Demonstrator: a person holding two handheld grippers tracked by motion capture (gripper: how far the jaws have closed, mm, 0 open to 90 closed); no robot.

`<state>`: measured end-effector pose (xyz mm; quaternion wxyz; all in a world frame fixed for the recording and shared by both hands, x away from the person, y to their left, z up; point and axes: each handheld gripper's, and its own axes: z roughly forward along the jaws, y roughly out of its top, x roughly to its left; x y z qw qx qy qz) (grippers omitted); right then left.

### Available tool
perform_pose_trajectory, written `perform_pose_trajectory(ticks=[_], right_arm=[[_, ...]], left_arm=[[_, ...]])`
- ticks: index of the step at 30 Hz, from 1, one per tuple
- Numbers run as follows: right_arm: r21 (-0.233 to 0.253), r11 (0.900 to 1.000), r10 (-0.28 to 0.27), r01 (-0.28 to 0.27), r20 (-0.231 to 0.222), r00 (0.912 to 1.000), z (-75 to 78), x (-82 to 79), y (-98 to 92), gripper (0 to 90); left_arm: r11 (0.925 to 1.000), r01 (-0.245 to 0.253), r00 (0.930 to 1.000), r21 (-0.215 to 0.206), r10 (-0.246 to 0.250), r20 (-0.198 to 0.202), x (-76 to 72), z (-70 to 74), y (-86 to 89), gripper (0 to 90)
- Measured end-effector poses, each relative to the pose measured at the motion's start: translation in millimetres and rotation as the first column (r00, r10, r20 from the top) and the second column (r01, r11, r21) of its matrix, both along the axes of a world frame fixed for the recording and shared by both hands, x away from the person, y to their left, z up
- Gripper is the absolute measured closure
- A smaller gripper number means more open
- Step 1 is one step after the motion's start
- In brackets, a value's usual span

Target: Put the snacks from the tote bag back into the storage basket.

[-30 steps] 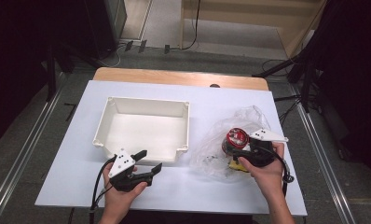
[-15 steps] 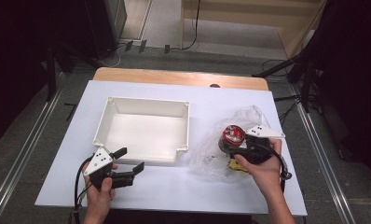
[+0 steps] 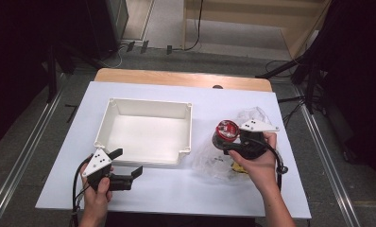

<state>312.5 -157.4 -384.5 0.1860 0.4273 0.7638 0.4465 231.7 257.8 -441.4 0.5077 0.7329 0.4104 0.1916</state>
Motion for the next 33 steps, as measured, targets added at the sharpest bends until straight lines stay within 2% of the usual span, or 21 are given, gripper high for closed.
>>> perform_pose_trajectory(ticks=[2,12,17,28,33], right_arm=[[0.009,1.000,0.004,-0.004,0.005,1.0000,1.6,0.7,3.7,25.5],[0.025,0.999,0.026,-0.027,0.004,0.9996,4.5,5.1,19.5,25.4],[0.035,0.999,0.036,-0.036,0.009,0.9993,8.8,7.5,23.4,25.5],[0.023,0.998,0.065,-0.065,0.002,0.9979,8.4,10.2,37.5,25.5],[0.011,0.997,0.081,-0.081,0.000,0.9967,7.7,10.9,44.7,25.5]], left_arm=[[1.0000,0.000,1.0000,-0.005,0.000,0.000,0.4,0.2,1.1,1.5],[0.9996,-0.008,1.0000,0.029,0.008,-0.004,0.6,-0.4,1.2,1.5],[0.9996,-0.001,1.0000,0.028,0.001,0.009,-0.2,0.6,1.5,1.5],[0.9996,-0.014,0.9998,0.026,0.014,0.013,-0.3,0.3,3.3,1.5],[0.9999,-0.001,1.0000,0.014,0.001,0.009,0.3,-0.2,3.9,1.5]])
